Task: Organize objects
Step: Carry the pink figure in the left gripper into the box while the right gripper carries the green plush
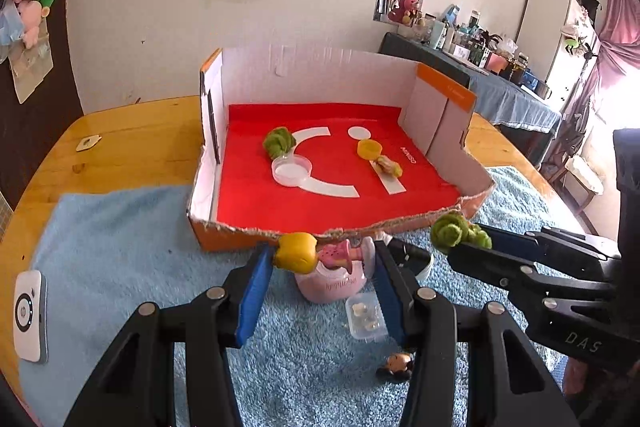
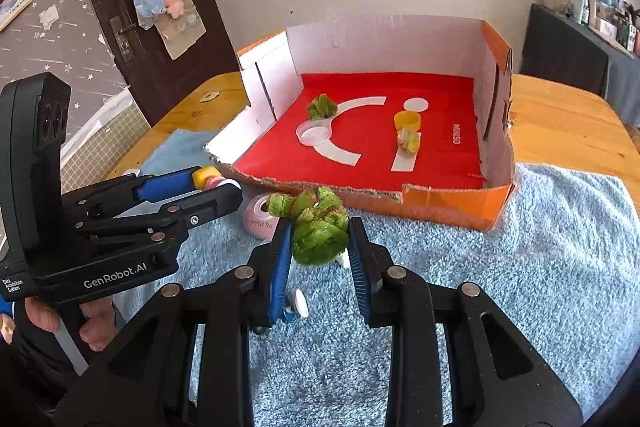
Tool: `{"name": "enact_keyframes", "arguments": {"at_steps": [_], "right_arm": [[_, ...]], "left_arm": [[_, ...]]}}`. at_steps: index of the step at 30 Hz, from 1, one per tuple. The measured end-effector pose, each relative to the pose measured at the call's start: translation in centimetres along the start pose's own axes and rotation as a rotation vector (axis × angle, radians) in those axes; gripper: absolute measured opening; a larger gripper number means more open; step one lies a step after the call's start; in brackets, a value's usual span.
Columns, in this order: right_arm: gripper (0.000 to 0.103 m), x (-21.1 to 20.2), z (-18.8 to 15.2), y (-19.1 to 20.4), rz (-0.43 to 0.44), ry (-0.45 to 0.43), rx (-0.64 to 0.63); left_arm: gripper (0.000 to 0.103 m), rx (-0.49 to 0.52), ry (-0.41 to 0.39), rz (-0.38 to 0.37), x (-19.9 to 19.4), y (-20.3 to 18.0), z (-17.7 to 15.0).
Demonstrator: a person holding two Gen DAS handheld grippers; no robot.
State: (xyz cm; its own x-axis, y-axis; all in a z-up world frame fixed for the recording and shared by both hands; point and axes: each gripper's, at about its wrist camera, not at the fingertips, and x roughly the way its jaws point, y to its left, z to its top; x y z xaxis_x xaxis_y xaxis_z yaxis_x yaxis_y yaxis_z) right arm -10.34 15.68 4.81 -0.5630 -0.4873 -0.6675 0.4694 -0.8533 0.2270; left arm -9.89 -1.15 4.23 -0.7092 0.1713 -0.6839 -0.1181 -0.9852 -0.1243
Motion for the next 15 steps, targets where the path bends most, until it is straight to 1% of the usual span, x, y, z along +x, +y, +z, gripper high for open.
{"name": "enact_keyframes", "arguments": {"at_steps": [5,15], "right_arm": [[0.026,0.1,0.9,-0.3,-0.001,-0.002,0.001],[0.026,0.7,2.6,-1.7,0.001,0.001,0.023]], "left_arm": [[0.052,0.0,0.001,-0.002,0.2,0.0,0.7],[0.052,0.009,0.002,-0.009,1.4,-0.1,3.1]]}}
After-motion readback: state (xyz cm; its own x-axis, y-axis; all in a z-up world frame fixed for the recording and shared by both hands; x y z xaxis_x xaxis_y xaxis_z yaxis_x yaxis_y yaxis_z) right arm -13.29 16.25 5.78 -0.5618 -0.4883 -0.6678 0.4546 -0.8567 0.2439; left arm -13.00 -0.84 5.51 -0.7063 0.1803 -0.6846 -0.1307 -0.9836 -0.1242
